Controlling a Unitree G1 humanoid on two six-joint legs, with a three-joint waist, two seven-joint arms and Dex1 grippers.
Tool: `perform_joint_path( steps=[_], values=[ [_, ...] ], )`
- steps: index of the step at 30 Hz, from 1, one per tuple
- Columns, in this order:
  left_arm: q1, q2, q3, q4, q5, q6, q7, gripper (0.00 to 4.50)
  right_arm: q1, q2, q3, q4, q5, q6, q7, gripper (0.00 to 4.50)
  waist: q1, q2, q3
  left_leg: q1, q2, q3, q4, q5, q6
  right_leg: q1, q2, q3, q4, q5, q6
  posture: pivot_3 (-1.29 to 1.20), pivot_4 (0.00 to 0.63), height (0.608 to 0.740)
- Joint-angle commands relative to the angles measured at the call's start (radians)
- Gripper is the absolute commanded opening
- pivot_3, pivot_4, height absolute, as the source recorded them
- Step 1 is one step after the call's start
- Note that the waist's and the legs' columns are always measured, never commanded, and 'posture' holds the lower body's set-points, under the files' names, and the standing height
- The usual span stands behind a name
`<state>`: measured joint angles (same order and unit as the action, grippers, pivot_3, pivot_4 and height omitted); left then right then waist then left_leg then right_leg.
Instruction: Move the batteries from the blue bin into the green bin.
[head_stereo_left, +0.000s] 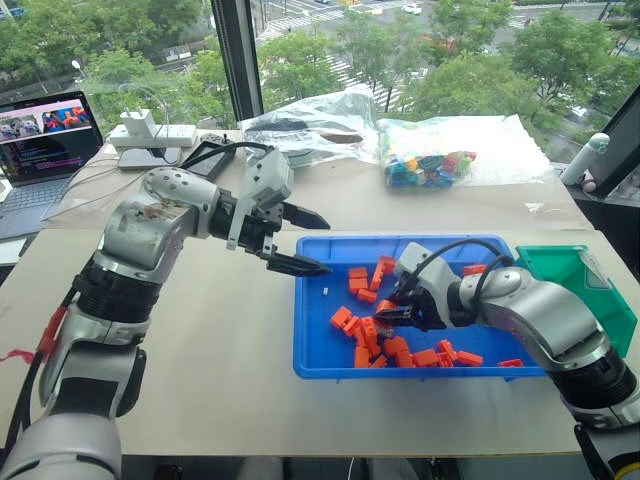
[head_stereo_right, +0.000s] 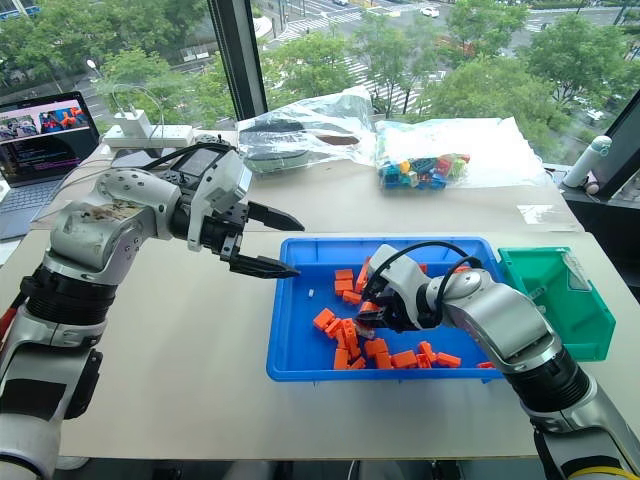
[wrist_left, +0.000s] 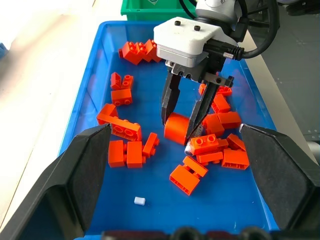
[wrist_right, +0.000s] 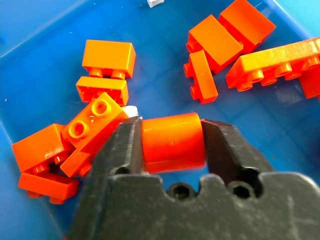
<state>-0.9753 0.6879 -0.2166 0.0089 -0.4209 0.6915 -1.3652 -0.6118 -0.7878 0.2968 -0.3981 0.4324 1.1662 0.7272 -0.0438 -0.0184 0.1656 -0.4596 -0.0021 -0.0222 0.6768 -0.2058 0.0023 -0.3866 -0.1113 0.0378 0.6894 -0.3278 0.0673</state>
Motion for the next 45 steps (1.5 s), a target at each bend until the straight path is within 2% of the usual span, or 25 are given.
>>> perform_joint_path(
  steps=[1, 8, 9, 11, 13, 14, 20, 25, 28, 33, 39, 44, 45],
  values=[
    [-0.004, 0.012, 0.015, -0.035, -0.007, -0.002, 0.000, 4.43, -0.037, -0.062, -0.086, 0.025, -0.026, -0.043, 0.010, 1.44, 0.000, 0.000, 0.000, 0.000, 0.000, 0.000, 0.000, 0.000, 0.000, 0.000, 0.000, 0.000, 0.000, 0.000, 0.000, 0.00, 0.150, 0.737],
    [-0.001, 0.009, 0.013, -0.036, -0.006, -0.004, 0.001, 4.43, -0.010, -0.243, -0.162, 0.134, -0.082, -0.064, 0.038, 1.44, 0.005, 0.001, 0.000, 0.000, 0.000, 0.000, 0.000, 0.000, 0.000, 0.000, 0.000, 0.000, 0.000, 0.000, 0.000, 0.00, 0.150, 0.737],
    [-0.001, 0.008, 0.013, -0.036, -0.005, -0.006, 0.001, 4.43, 0.005, -0.263, -0.181, 0.148, -0.086, -0.070, 0.039, 1.44, 0.005, 0.001, 0.000, 0.000, 0.000, 0.001, -0.005, 0.000, 0.000, 0.002, 0.000, -0.001, -0.015, -0.001, -0.001, 0.00, 0.150, 0.737],
    [0.000, 0.007, 0.013, -0.035, -0.005, -0.008, 0.000, 4.43, 0.022, -0.280, -0.206, 0.169, -0.091, -0.074, 0.034, 1.44, 0.002, 0.001, 0.000, 0.000, 0.000, -0.001, -0.001, 0.000, 0.000, 0.001, 0.001, 0.000, -0.002, -0.001, -0.001, 0.00, 0.150, 0.737],
    [0.001, 0.004, 0.010, -0.030, -0.001, -0.016, -0.002, 4.43, 0.029, -0.291, -0.246, 0.213, -0.107, -0.070, 0.008, 1.44, -0.002, 0.001, 0.000, 0.000, 0.000, 0.000, -0.002, 0.000, 0.000, 0.000, 0.001, 0.000, -0.003, -0.001, -0.001, 0.00, 0.150, 0.737],
    [0.001, 0.003, 0.007, -0.027, 0.002, -0.020, -0.003, 4.43, 0.022, -0.283, -0.267, 0.237, -0.111, -0.065, -0.011, 2.45, -0.003, 0.001, 0.000, 0.000, 0.000, 0.000, -0.001, 0.000, 0.000, 0.000, 0.001, 0.001, -0.002, -0.001, -0.001, 0.00, 0.150, 0.737],
    [0.000, -0.002, 0.004, -0.021, 0.006, -0.030, -0.007, 4.43, 0.023, -0.288, -0.242, 0.179, -0.132, -0.100, 0.010, 4.42, -0.002, 0.001, 0.000, 0.000, 0.000, 0.000, -0.001, 0.000, 0.000, 0.000, 0.001, 0.001, -0.001, -0.001, -0.001, 0.00, 0.150, 0.737],
    [0.000, -0.002, 0.005, -0.022, 0.009, -0.030, -0.007, 4.43, -0.015, -0.222, -0.192, -0.040, -0.004, -0.014, 0.102, 4.42, -0.004, 0.001, 0.000, 0.000, 0.001, 0.000, -0.001, 0.000, 0.000, 0.000, 0.001, 0.001, -0.002, -0.001, -0.001, 0.00, 0.150, 0.737],
    [0.000, -0.002, 0.004, -0.021, 0.011, -0.030, -0.007, 4.43, -0.053, -0.130, -0.137, -0.110, 0.045, 0.055, 0.083, 4.42, -0.003, 0.001, 0.000, 0.000, 0.001, -0.001, -0.001, 0.000, 0.000, 0.000, 0.002, 0.001, -0.001, -0.001, -0.001, 0.00, 0.150, 0.737],
    [-0.001, -0.002, 0.005, -0.024, 0.015, -0.030, -0.007, 4.43, -0.057, -0.045, -0.022, -0.119, 0.028, 0.085, 0.041, 4.42, 0.009, 0.001, 0.000, 0.000, -0.001, -0.002, 0.000, 0.000, 0.000, 0.001, 0.001, 0.001, -0.001, -0.001, -0.001, 0.00, 0.150, 0.737],
    [0.001, 0.006, 0.012, -0.036, 0.015, -0.021, -0.005, 4.43, -0.042, -0.046, 0.038, -0.071, -0.001, 0.069, 0.031, 4.42, 0.002, 0.000, 0.000, 0.000, -0.001, -0.002, 0.000, 0.000, 0.000, 0.000, 0.000, 0.000, 0.000, -0.001, -0.001, 0.00, 0.150, 0.737],
    [0.005, 0.012, 0.014, -0.042, 0.013, -0.014, -0.003, 4.43, -0.038, -0.039, 0.050, -0.058, -0.006, 0.069, 0.027, 2.80, -0.003, 0.000, 0.000, 0.000, 0.000, -0.002, 0.000, 0.000, 0.000, 0.000, 0.001, 0.000, 0.001, -0.001, -0.001, 0.00, 0.150, 0.737],
    [0.005, 0.012, 0.014, -0.040, 0.013, -0.015, -0.003, 4.43, -0.040, -0.037, 0.053, -0.054, -0.009, 0.067, 0.025, 2.80, -0.003, 0.000, 0.000, 0.000, 0.000, -0.002, -0.001, 0.000, 0.000, 0.000, 0.001, 0.000, 0.001, -0.001, -0.001, 0.00, 0.150, 0.737]
  ],
)
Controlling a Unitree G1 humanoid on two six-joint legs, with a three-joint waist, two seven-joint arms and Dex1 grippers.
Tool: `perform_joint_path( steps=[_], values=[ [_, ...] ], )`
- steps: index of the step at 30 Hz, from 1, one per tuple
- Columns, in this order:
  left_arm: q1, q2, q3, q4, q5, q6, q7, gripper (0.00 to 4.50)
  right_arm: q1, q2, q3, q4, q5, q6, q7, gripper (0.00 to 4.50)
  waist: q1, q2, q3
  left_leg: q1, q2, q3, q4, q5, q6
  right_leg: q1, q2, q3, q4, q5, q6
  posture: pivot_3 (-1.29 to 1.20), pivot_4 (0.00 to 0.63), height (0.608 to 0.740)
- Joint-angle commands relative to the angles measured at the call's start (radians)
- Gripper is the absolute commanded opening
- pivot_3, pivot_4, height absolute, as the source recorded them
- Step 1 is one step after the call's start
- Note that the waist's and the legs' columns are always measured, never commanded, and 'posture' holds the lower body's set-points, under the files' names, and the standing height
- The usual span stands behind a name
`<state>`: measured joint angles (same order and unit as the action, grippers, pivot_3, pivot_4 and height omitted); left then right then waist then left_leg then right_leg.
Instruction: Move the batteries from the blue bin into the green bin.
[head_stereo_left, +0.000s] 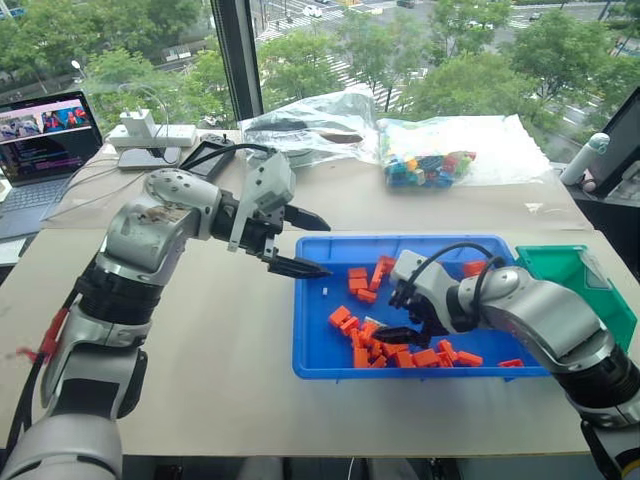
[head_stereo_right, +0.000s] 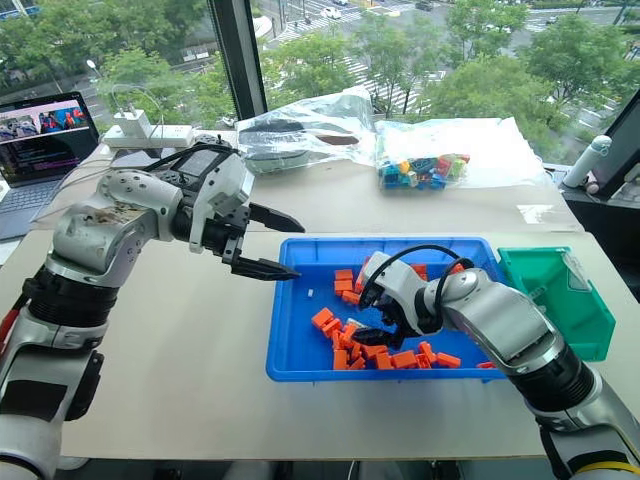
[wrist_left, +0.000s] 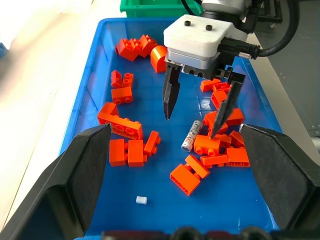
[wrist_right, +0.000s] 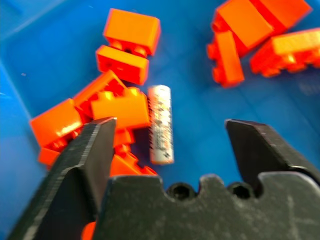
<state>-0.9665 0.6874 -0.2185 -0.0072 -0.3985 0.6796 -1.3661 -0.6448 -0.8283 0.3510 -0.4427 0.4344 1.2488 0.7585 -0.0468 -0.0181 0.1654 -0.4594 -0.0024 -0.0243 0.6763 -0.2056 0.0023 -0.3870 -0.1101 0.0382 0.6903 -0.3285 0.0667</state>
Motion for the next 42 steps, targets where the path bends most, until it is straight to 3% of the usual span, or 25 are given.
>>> perform_joint_path(
  steps=[1, 14, 15, 17, 21, 30, 36, 42],
  values=[
    [-0.003, 0.012, 0.016, -0.026, -0.009, -0.003, -0.001, 4.43, -0.008, 0.009, -0.005, -0.006, -0.012, -0.015, -0.010, 2.80, 0.000, 0.000, 0.000, 0.000, 0.000, 0.000, 0.000, 0.000, 0.000, 0.000, 0.000, 0.000, 0.000, 0.000, 0.000, 0.00, 0.150, 0.737],
    [-0.004, 0.009, 0.014, -0.022, -0.008, -0.006, 0.000, 4.43, 0.034, 0.009, 0.062, 0.053, -0.060, -0.047, -0.014, 2.80, 0.002, 0.000, 0.000, 0.000, 0.000, 0.000, 0.000, 0.000, 0.000, 0.000, 0.000, 0.000, 0.001, 0.000, 0.000, 0.00, 0.150, 0.737],
    [-0.005, 0.010, 0.014, -0.021, -0.007, -0.006, 0.000, 4.43, 0.036, 0.009, 0.067, 0.063, -0.066, -0.052, -0.014, 2.24, 0.001, 0.000, 0.000, 0.001, 0.000, 0.000, 0.000, 0.000, 0.000, 0.001, 0.000, 0.000, 0.001, 0.000, 0.000, 0.00, 0.150, 0.737],
    [-0.004, 0.011, 0.014, -0.022, -0.007, -0.007, -0.001, 4.43, 0.038, 0.008, 0.077, 0.079, -0.081, -0.065, -0.018, 1.81, 0.002, 0.000, 0.000, 0.001, 0.000, 0.000, 0.000, 0.000, 0.000, 0.001, 0.000, 0.000, 0.001, 0.000, 0.000, 0.00, 0.150, 0.737],
    [-0.005, 0.012, 0.014, -0.024, -0.008, -0.005, 0.000, 4.43, 0.043, 0.012, 0.079, 0.084, -0.096, -0.075, -0.012, 0.37, 0.001, -0.001, 0.000, 0.002, 0.000, 0.000, 0.000, 0.000, 0.000, 0.001, 0.000, 0.000, 0.002, 0.000, 0.000, 0.00, 0.150, 0.737],
    [-0.010, 0.000, 0.008, -0.013, -0.004, -0.012, 0.003, 4.43, 0.028, 0.011, -0.022, 0.063, -0.068, -0.049, 0.000, 0.24, 0.002, -0.001, 0.000, 0.002, 0.000, 0.000, 0.000, 0.000, 0.000, 0.001, 0.000, 0.000, 0.003, 0.000, 0.000, 0.00, 0.150, 0.737],
    [-0.014, -0.014, 0.008, 0.000, -0.004, -0.021, -0.004, 4.43, -0.010, -0.147, -0.279, 0.004, 0.030, 0.031, 0.072, 0.24, 0.008, 0.000, 0.000, 0.001, -0.001, 0.000, 0.000, 0.000, 0.000, 0.000, -0.001, 0.000, 0.003, 0.000, 0.000, 0.00, 0.150, 0.737],
    [-0.031, -0.055, 0.011, 0.026, -0.018, -0.025, -0.013, 4.43, 0.064, -0.519, -0.474, 0.188, -0.091, -0.004, 0.053, 0.24, 0.024, 0.000, 0.000, 0.001, -0.001, 0.001, 0.000, -0.001, 0.001, 0.000, -0.001, 0.000, 0.000, 0.000, 0.000, 0.00, 0.150, 0.737]
  ],
)
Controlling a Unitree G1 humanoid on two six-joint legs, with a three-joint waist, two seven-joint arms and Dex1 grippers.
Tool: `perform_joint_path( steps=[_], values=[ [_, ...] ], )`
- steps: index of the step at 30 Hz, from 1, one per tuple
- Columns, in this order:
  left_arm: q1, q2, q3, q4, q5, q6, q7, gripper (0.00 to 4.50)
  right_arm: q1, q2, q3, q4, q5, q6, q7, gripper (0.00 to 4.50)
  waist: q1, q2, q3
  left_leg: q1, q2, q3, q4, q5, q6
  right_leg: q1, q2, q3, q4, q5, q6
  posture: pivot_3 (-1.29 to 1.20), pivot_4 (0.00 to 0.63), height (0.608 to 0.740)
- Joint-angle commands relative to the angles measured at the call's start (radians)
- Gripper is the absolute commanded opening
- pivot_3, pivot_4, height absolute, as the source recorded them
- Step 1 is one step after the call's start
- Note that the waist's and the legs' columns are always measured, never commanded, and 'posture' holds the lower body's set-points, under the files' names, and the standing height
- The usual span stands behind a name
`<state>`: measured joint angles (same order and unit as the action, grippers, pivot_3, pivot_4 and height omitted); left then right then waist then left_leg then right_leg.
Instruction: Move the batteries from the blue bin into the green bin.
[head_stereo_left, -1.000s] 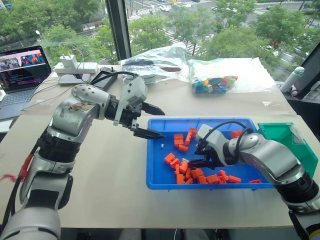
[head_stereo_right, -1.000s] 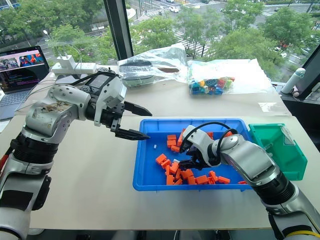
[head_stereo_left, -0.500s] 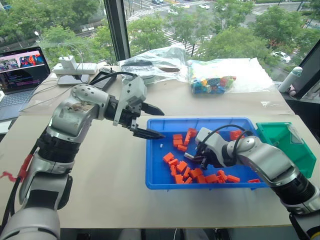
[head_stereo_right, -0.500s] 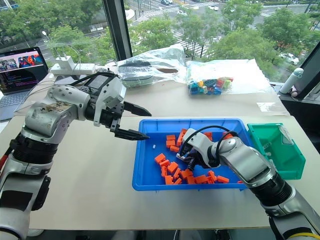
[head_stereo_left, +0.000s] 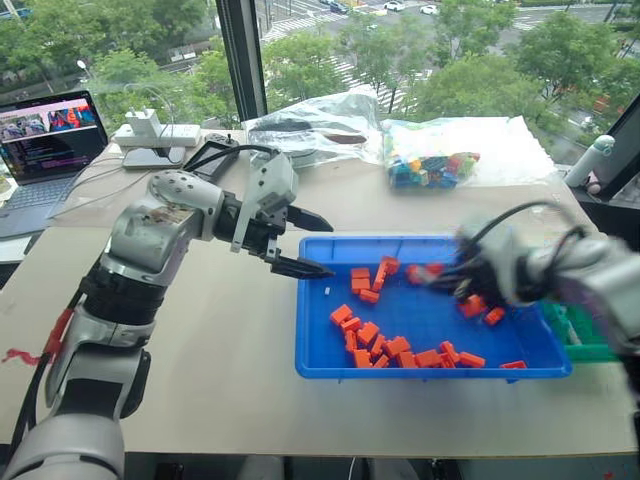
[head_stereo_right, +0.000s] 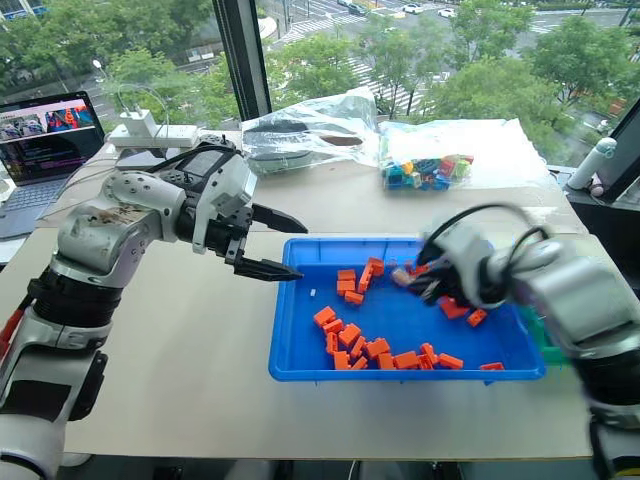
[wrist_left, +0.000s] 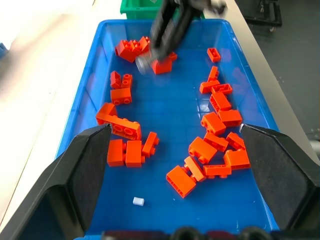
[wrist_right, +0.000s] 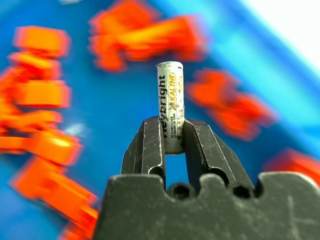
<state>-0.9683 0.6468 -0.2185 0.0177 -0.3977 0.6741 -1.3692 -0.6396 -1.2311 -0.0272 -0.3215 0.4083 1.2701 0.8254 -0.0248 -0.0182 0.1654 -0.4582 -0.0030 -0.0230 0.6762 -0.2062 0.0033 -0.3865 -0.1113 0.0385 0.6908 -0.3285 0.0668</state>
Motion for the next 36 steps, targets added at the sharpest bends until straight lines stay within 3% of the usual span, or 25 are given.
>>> perform_joint_path(
  steps=[1, 5, 10, 12, 22, 25, 28, 31, 36],
  values=[
    [-0.032, -0.018, 0.012, 0.006, -0.018, -0.021, -0.012, 4.43, 0.093, -0.154, -0.113, 0.088, -0.082, -0.026, -0.019, 0.24, 0.004, 0.000, 0.000, 0.000, 0.000, 0.000, -0.001, 0.000, 0.000, 0.000, 0.000, 0.000, 0.000, 0.000, 0.000, 0.00, 0.150, 0.737],
    [-0.044, -0.045, 0.019, 0.024, -0.023, -0.016, -0.005, 4.43, 0.209, -0.185, -0.189, 0.165, -0.108, -0.012, -0.042, 0.24, -0.006, 0.000, 0.000, 0.000, 0.001, 0.002, -0.001, 0.000, 0.000, 0.000, 0.001, 0.001, -0.001, 0.000, 0.000, 0.00, 0.150, 0.737],
    [-0.059, -0.062, 0.017, 0.044, -0.013, -0.026, -0.012, 4.43, 0.309, -0.071, -0.238, 0.214, -0.101, -0.044, -0.081, 0.24, -0.018, 0.000, 0.000, 0.000, 0.001, 0.002, -0.001, 0.000, 0.000, 0.000, 0.001, 0.002, 0.000, 0.000, 0.000, 0.00, 0.150, 0.737],
    [-0.060, -0.064, 0.019, 0.047, 0.000, -0.037, 0.005, 4.43, 0.322, -0.042, -0.249, 0.222, -0.109, -0.051, -0.105, 1.24, -0.018, 0.000, 0.000, 0.000, 0.001, 0.002, -0.001, 0.000, 0.000, 0.000, 0.001, 0.002, 0.001, 0.000, 0.000, 0.00, 0.150, 0.737],
    [-0.040, -0.070, 0.046, 0.037, 0.012, -0.060, 0.087, 4.43, 0.286, -0.034, -0.287, 0.225, -0.104, -0.078, -0.122, 4.44, -0.016, 0.001, 0.000, 0.000, 0.001, 0.002, 0.000, 0.000, 0.000, 0.000, 0.001, 0.002, 0.000, 0.000, 0.000, 0.00, 0.150, 0.737],
    [-0.016, -0.091, 0.104, 0.049, 0.015, -0.125, 0.170, 4.43, 0.296, 0.042, -0.419, 0.146, -0.061, -0.191, -0.097, 4.48, -0.015, 0.001, 0.000, 0.000, 0.001, 0.002, 0.000, 0.000, 0.000, 0.000, 0.001, 0.002, 0.000, 0.000, 0.000, 0.00, 0.150, 0.737],
    [0.003, -0.101, 0.146, 0.077, 0.018, -0.156, 0.219, 4.43, 0.418, 0.117, -0.538, 0.037, -0.051, -0.374, -0.020, 4.48, -0.012, 0.000, 0.000, 0.000, 0.001, 0.001, 0.000, 0.000, 0.000, 0.000, 0.001, 0.002, 0.000, 0.000, 0.000, 0.00, 0.150, 0.737],
    [0.044, -0.109, 0.174, 0.095, 0.056, -0.268, 0.279, 4.43, 0.489, 0.203, -0.655, -0.068, 0.040, -0.354, 0.023, 4.48, -0.009, 0.000, 0.000, 0.000, 0.001, 0.001, 0.000, 0.000, 0.000, 0.001, 0.001, 0.002, -0.001, 0.000, 0.000, 0.00, 0.150, 0.737],
    [0.153, -0.063, 0.239, 0.111, 0.021, -0.226, 0.299, 4.43, 0.700, 0.263, -0.847, -0.179, 0.230, -0.239, 0.195, 4.48, 0.007, 0.000, 0.000, 0.000, 0.001, 0.001, 0.000, 0.000, 0.000, 0.002, 0.001, 0.001, -0.002, 0.000, 0.000, 0.00, 0.150, 0.737]
  ],
)
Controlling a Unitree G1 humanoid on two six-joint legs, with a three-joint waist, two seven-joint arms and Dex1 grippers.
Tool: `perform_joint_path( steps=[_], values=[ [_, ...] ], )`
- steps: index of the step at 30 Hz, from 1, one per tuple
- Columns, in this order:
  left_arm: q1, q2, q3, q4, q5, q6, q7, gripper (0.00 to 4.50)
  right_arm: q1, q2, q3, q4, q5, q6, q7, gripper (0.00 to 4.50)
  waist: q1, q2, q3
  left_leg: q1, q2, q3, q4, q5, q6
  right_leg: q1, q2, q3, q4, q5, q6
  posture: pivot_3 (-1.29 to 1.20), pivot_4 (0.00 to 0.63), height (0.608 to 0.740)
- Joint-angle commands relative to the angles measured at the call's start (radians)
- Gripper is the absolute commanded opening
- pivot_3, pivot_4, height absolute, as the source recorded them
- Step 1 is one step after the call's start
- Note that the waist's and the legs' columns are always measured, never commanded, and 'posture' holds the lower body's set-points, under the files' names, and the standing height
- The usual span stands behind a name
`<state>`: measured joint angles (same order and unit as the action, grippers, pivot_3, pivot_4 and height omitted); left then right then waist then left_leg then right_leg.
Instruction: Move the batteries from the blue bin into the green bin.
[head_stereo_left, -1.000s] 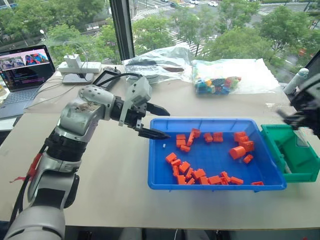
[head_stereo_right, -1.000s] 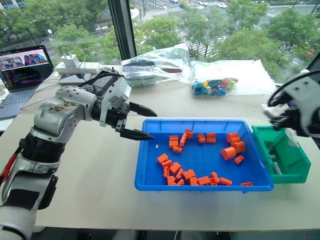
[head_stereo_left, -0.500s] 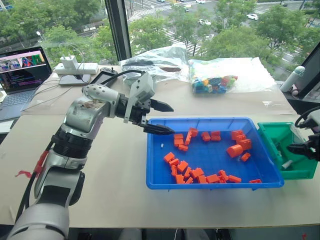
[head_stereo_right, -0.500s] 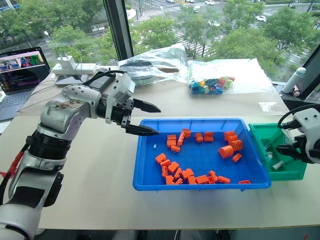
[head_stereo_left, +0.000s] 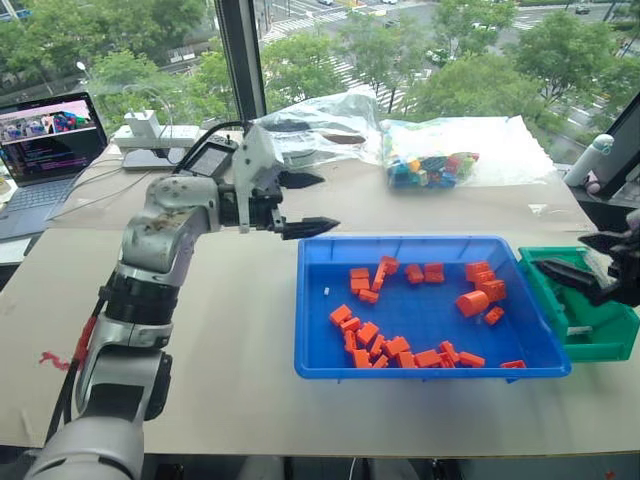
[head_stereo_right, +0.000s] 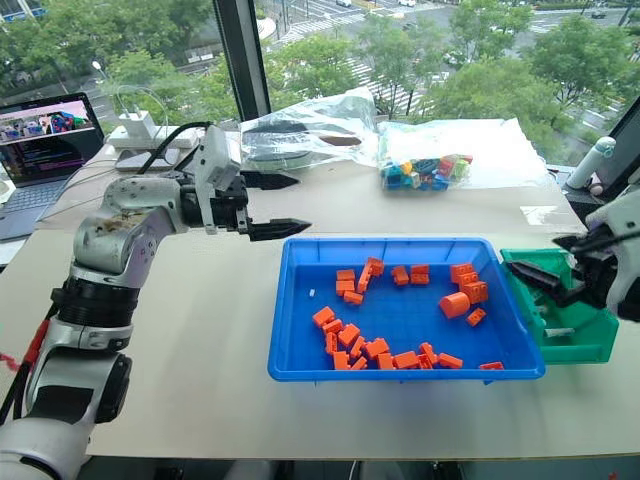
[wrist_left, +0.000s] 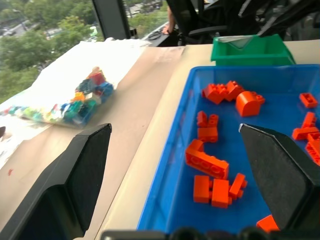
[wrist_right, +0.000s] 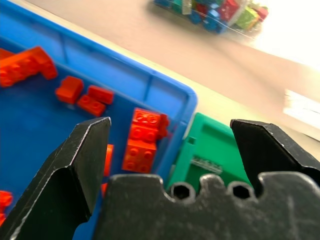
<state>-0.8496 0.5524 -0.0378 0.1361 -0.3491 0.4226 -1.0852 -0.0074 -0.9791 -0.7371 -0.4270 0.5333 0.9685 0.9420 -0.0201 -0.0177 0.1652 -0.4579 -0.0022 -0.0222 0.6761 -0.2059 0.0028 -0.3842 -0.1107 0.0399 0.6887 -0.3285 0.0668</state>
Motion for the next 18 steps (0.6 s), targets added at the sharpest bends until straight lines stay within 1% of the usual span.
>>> perform_joint_path(
  steps=[1, 3, 6, 8, 11, 15, 18],
  values=[
    [0.049, 0.038, 0.068, -0.013, -0.036, 0.038, 0.021, 4.43, 0.088, 0.017, -0.160, -0.090, 0.128, 0.075, 0.081, 4.48, 0.004, 0.000, 0.000, 0.000, 0.000, 0.000, 0.000, 0.000, 0.000, 0.000, 0.000, 0.000, -0.001, 0.000, 0.000, 0.00, 0.150, 0.737],
    [0.079, 0.035, 0.098, -0.036, -0.064, 0.077, 0.047, 4.43, 0.097, 0.024, -0.186, -0.098, 0.162, 0.090, 0.063, 4.48, 0.003, 0.000, 0.000, 0.000, 0.000, 0.000, 0.000, 0.000, 0.000, 0.001, 0.000, 0.000, -0.001, 0.000, 0.000, 0.00, 0.150, 0.737],
    [0.151, 0.042, 0.110, -0.062, -0.064, 0.086, 0.071, 4.43, 0.074, 0.050, -0.221, -0.073, 0.186, 0.098, 0.001, 4.48, 0.004, 0.000, 0.000, 0.001, 0.000, 0.000, 0.001, 0.000, 0.000, 0.002, 0.000, 0.000, -0.003, 0.000, 0.000, 0.00, 0.150, 0.737],
    [0.192, 0.034, 0.112, -0.065, -0.061, 0.094, 0.098, 4.43, 0.108, 0.063, -0.236, -0.077, 0.193, 0.071, 0.016, 4.48, 0.006, 0.000, 0.000, 0.004, 0.000, 0.000, 0.000, 0.000, 0.000, 0.003, 0.000, 0.000, -0.005, 0.000, 0.000, 0.00, 0.150, 0.737],
    [0.244, 0.019, 0.111, -0.078, -0.079, 0.113, 0.113, 4.43, 0.168, 0.068, -0.219, -0.092, 0.181, 0.023, 0.037, 4.48, 0.006, 0.000, 0.000, 0.004, 0.000, -0.001, 0.000, 0.000, 0.000, 0.005, 0.000, 0.000, -0.004, 0.000, 0.000, 0.00, 0.150, 0.737],
    [0.266, 0.018, 0.111, -0.075, -0.084, 0.131, 0.116, 4.43, 0.177, 0.065, -0.216, -0.098, 0.223, 0.019, 0.034, 4.48, 0.006, 0.000, 0.000, 0.004, 0.000, -0.001, 0.000, 0.000, 0.000, 0.006, 0.000, 0.000, -0.005, 0.000, 0.000, 0.00, 0.150, 0.737],
    [0.266, 0.022, 0.110, -0.083, -0.118, 0.181, 0.101, 4.43, 0.192, 0.062, -0.202, -0.092, 0.215, 0.003, 0.029, 4.48, 0.006, 0.000, 0.000, 0.010, 0.000, -0.001, -0.002, 0.000, 0.000, 0.011, 0.000, 0.000, -0.007, 0.000, 0.000, 0.00, 0.150, 0.737]
  ],
)
